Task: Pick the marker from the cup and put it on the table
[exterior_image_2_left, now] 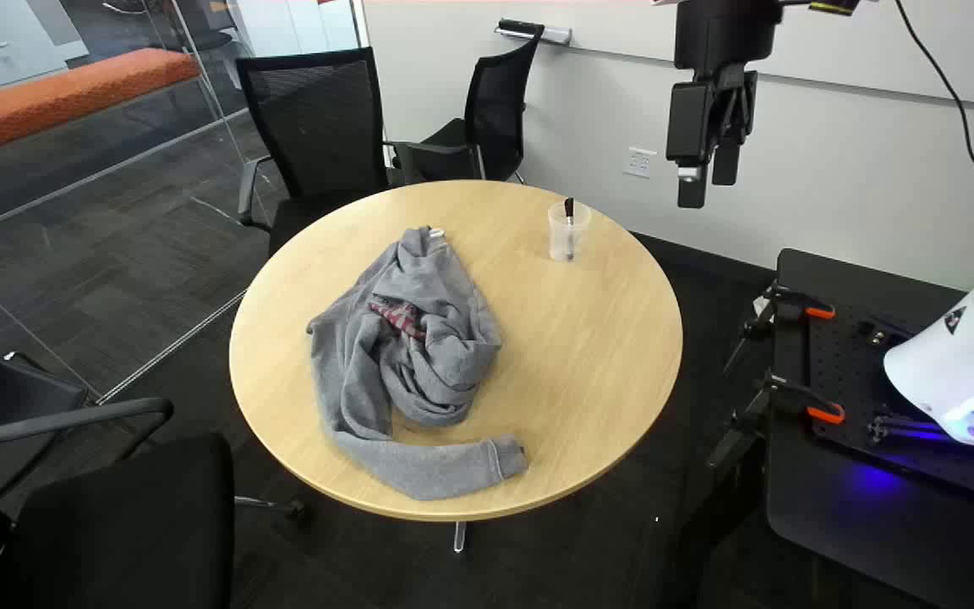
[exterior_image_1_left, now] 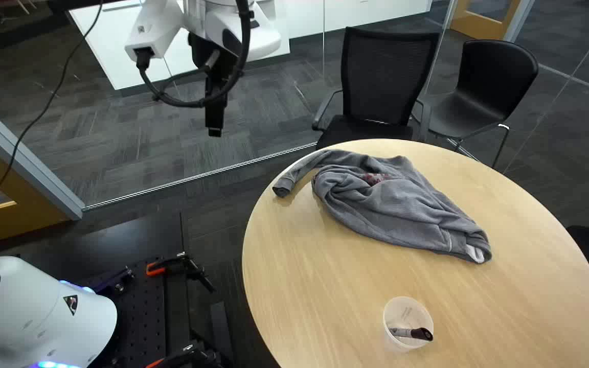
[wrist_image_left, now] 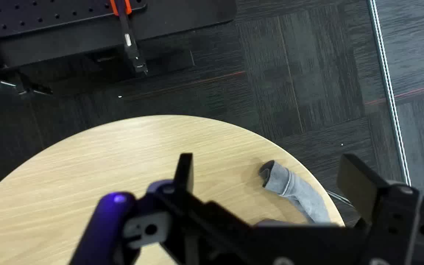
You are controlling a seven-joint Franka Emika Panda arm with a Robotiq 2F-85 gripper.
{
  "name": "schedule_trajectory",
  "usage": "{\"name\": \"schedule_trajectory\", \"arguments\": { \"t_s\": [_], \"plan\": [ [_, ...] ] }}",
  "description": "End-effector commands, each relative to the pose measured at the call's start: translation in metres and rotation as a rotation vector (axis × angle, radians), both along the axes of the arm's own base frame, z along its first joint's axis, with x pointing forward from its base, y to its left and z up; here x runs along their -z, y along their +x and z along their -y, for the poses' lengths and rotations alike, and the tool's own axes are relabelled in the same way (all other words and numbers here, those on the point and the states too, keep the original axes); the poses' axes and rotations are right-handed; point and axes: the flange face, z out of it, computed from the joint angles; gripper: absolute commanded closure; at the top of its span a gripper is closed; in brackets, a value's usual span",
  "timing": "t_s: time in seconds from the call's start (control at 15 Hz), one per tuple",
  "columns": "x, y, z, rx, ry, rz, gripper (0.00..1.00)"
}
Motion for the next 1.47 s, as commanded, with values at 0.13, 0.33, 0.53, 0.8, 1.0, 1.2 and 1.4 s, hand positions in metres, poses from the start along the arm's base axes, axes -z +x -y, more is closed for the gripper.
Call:
{"name": "schedule_trajectory", "arguments": {
  "t_s": [0.13,0.33,0.53,0.8,1.0,1.2,1.4],
  "plan": [
    [0.0,0.001,0.0,-0.016,0.002,0.0,0.0],
    [0.0,0.007,0.001,-0.016,-0.031,0.051,0.0],
    [-0.001,0.023,0.007,-0.022,-0.071,0.153,0.0],
    [0.012,0.051,0.021,-0.024,-0.133,0.271,0.0],
    [0.027,0.07,0.035,-0.042,-0.176,0.307,0.0],
    [0.039,0.086,0.053,-0.043,-0.233,0.317,0.0],
    [0.047,0.1,0.063,0.003,-0.35,0.434,0.0]
  ]
}}
